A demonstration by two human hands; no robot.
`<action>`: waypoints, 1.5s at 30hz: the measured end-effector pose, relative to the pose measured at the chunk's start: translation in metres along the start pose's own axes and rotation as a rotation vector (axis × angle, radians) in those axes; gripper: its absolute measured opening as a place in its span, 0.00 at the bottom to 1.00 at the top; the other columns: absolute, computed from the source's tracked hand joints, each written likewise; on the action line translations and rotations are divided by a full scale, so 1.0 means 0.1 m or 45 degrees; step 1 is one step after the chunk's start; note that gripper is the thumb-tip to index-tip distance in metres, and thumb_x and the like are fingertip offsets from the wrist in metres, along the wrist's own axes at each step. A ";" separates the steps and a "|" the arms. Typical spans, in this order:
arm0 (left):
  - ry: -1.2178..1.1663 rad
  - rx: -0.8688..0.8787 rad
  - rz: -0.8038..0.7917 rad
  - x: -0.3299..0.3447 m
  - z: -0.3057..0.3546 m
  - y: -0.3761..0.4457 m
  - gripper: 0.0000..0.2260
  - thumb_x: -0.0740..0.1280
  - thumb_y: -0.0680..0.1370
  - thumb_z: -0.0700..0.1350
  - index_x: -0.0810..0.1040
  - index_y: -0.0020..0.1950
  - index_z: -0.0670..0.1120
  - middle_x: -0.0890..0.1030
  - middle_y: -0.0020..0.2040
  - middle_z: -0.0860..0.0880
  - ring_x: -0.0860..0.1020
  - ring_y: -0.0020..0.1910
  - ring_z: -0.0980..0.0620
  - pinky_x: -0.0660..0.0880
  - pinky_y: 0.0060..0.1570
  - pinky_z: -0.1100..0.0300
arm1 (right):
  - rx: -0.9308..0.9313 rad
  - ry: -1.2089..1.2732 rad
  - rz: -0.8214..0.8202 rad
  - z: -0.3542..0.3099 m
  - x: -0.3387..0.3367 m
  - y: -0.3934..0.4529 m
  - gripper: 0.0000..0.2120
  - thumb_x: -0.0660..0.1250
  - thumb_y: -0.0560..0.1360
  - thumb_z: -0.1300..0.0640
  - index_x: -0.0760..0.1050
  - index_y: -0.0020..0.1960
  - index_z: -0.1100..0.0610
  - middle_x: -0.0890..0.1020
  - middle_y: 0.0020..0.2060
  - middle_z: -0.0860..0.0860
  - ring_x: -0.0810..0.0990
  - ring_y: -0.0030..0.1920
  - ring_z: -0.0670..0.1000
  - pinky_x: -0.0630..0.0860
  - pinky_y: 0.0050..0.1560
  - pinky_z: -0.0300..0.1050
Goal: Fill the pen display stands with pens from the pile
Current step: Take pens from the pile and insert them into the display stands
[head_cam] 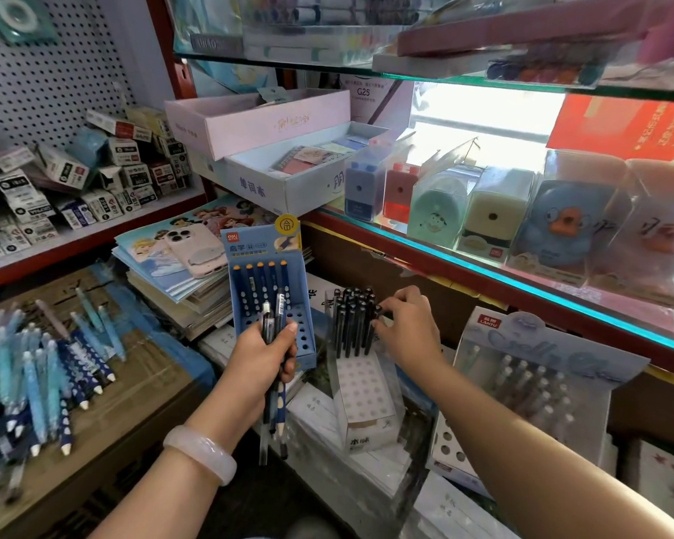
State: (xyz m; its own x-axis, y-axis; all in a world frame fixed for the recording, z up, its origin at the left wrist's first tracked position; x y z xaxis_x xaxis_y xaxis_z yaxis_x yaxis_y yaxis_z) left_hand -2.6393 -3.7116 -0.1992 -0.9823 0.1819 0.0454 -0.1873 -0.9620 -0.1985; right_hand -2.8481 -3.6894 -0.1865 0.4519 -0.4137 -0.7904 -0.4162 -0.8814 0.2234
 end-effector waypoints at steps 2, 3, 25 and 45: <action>0.005 -0.009 0.000 0.00 -0.02 0.00 0.05 0.62 0.79 0.41 0.72 0.45 0.43 0.70 0.30 0.48 0.68 0.22 0.56 0.64 0.21 0.65 | -0.002 -0.019 -0.006 -0.02 0.04 -0.01 0.11 0.68 0.75 0.55 0.77 0.56 0.54 0.67 0.53 0.47 0.62 0.48 0.43 0.64 0.44 0.36; 0.006 -0.011 -0.001 0.00 -0.02 0.00 0.05 0.62 0.79 0.41 0.72 0.45 0.43 0.70 0.30 0.48 0.68 0.22 0.56 0.64 0.20 0.65 | 0.000 -0.013 -0.008 -0.03 0.06 -0.01 0.11 0.68 0.75 0.55 0.77 0.56 0.54 0.67 0.53 0.46 0.62 0.48 0.43 0.64 0.44 0.36; 0.012 0.017 -0.292 0.23 0.11 -0.19 0.02 0.61 0.79 0.39 0.72 0.46 0.43 0.73 0.30 0.48 0.70 0.23 0.56 0.67 0.22 0.65 | 0.035 0.963 -0.640 -0.88 0.22 -0.29 0.09 0.62 0.79 0.52 0.78 0.53 0.55 0.80 0.42 0.47 0.78 0.42 0.42 0.74 0.36 0.28; -0.114 -0.163 -0.012 -0.04 -0.10 -0.02 0.07 0.58 0.81 0.41 0.68 0.42 0.44 0.67 0.31 0.48 0.66 0.24 0.55 0.63 0.19 0.67 | -0.052 0.649 0.021 -0.46 -0.54 0.16 0.04 0.55 0.81 0.54 0.68 0.50 0.52 0.76 0.36 0.50 0.76 0.33 0.45 0.76 0.35 0.36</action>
State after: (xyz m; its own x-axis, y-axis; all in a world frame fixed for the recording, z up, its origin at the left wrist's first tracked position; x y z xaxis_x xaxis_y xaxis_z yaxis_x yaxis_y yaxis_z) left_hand -2.6351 -3.7081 -0.2084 -0.9770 0.1664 0.1336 -0.2015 -0.9255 -0.3206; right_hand -2.8429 -3.6922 -0.1142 0.7770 -0.4774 -0.4104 -0.3999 -0.8778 0.2638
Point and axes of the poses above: each hand's wrist, its own y-axis towards the middle knuckle, its own x-axis out of the palm, z = x × y, the point moved 8 cm from there along y, towards the middle knuckle
